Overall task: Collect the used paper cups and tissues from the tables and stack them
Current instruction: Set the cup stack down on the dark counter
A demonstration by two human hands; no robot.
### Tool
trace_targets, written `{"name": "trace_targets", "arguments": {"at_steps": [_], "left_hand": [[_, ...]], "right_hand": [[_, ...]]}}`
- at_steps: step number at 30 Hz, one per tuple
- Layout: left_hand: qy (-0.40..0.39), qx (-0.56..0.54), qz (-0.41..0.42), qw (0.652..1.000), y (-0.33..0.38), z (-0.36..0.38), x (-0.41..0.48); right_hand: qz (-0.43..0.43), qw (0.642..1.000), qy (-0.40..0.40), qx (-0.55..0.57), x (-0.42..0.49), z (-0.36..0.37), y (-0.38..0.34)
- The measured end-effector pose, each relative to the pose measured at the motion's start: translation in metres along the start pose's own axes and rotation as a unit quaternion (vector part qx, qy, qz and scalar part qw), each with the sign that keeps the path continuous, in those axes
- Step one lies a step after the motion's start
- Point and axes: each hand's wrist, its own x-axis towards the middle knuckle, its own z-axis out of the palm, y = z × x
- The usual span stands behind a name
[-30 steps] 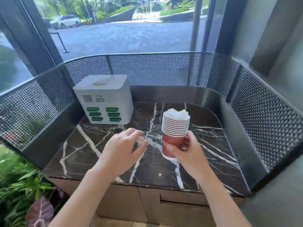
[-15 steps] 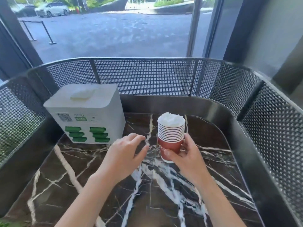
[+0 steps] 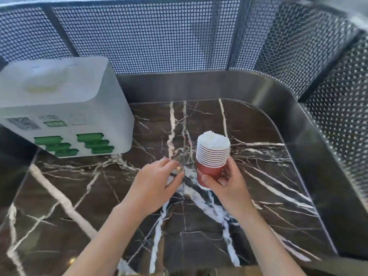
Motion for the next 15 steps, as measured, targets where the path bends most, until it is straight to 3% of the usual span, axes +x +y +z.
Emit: {"name": "trace_targets", "arguments": {"at_steps": [7,15], "left_hand": [[-0.006,-0.017,-0.004,1.000,-0.005,0.002,-0.008],[-0.003,-0.008,-0.003,1.000,-0.005,0.010,-0.023]], "right_hand": [[-0.009,0.999,0.018,-0.027,-0.005,0.010,0.015],[-0.016,0.997,-0.015,-0.069,-0.014,0.013,0.034]]}}
